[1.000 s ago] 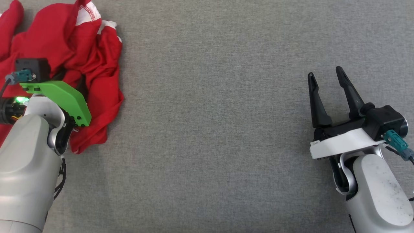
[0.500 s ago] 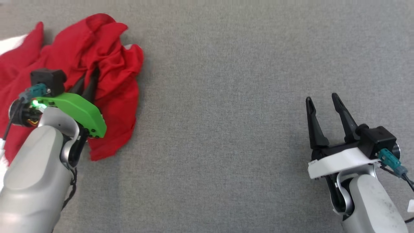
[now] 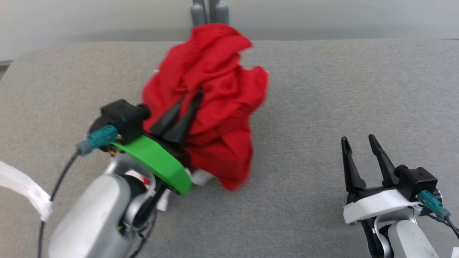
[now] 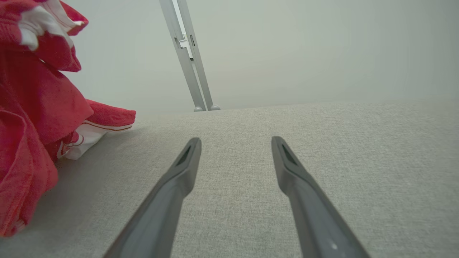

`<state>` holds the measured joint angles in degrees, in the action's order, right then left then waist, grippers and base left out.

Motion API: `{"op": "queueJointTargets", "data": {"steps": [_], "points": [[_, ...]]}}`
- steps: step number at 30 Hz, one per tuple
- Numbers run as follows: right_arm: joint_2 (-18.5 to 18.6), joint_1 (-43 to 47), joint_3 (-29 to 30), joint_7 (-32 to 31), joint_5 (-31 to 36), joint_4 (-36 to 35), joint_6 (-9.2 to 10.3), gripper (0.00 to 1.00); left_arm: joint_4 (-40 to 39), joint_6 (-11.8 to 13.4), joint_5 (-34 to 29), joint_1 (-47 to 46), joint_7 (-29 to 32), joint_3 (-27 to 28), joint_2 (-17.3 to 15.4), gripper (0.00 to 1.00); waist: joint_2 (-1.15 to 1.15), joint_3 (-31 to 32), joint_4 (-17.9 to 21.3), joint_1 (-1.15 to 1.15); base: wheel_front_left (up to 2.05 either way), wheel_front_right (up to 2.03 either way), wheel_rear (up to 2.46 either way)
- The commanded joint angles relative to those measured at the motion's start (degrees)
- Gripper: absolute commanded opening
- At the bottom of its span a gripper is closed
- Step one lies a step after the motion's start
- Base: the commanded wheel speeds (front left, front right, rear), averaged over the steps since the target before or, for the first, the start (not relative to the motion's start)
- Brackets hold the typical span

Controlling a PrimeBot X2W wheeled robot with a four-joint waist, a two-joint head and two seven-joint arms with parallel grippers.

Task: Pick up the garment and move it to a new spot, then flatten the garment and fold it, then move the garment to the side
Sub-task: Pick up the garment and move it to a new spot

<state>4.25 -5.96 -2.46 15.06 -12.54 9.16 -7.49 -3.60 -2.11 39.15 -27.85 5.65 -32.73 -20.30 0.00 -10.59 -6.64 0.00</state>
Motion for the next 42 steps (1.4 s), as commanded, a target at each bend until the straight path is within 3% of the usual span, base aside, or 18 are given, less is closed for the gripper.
{"op": "queueJointTargets", "data": {"steps": [1,6,12,20,28,29,30,31,37,42], "points": [[-0.03,1.09,0.51,0.18,-0.31,-0.17,0.0,1.0,-2.69,0.31,0.6,0.98,0.69,-0.82,1.1,0.0,0.0,2.66,3.43,0.0,0.0,0.0,0.0],[-0.37,2.16,1.01,0.18,-0.34,-0.67,-0.01,1.0,-9.54,0.74,2.08,2.13,2.93,-4.75,4.72,0.0,0.0,2.99,7.15,0.0,0.0,0.0,0.0],[-0.72,2.53,1.56,0.18,-0.46,-1.02,0.0,1.0,-10.39,0.76,2.86,1.35,4.47,-8.23,8.39,0.0,0.0,1.73,11.56,0.0,0.0,0.0,0.0],[-1.15,2.19,1.77,0.18,-0.93,-1.1,-0.01,1.0,5.39,1.58,0.94,1.17,3.54,-7.96,6.7,0.0,0.0,-0.62,15.85,0.0,0.0,0.0,0.0],[-1.28,2.99,1.98,0.18,-0.91,-0.72,0.0,1.0,25.68,-0.94,-1.7,1.73,-4.81,-9.28,8.6,0.0,0.0,-0.6,16.84,0.0,0.0,0.0,0.0],[-1.29,3.04,2.04,0.18,-0.82,-0.58,-0.01,1.0,27.48,-0.91,-2.27,1.51,-6.6,-9.22,9.09,0.15,0.0,-0.22,16.74,0.0,0.0,0.0,0.0],[-1.31,3.08,2.01,0.18,-0.7,-0.52,-0.01,1.0,28.91,-0.6,-2.55,1.51,-8.49,-8.99,9.61,0.47,0.0,0.2,16.64,0.0,0.0,0.0,0.0],[-1.3,3.13,1.98,0.18,-0.6,-0.5,-0.01,1.0,29.82,-0.49,-2.67,1.6,-9.82,-8.95,9.94,1.0,0.0,0.55,16.55,0.0,0.0,0.0,0.0],[-1.18,3.93,2.33,0.18,0.09,-0.7,-0.01,1.0,29.89,0.88,-3.78,3.88,-16.45,-8.57,10.75,1.0,0.0,3.7,15.29,0.0,0.0,0.0,0.0],[-0.3,5.93,3.7,0.18,0.4,-1.31,-0.01,1.0,22.85,4.12,-4.85,8.91,-19.62,-6.72,9.15,1.0,0.0,7.1,13.39,0.0,0.0,0.0,0.0]]}}
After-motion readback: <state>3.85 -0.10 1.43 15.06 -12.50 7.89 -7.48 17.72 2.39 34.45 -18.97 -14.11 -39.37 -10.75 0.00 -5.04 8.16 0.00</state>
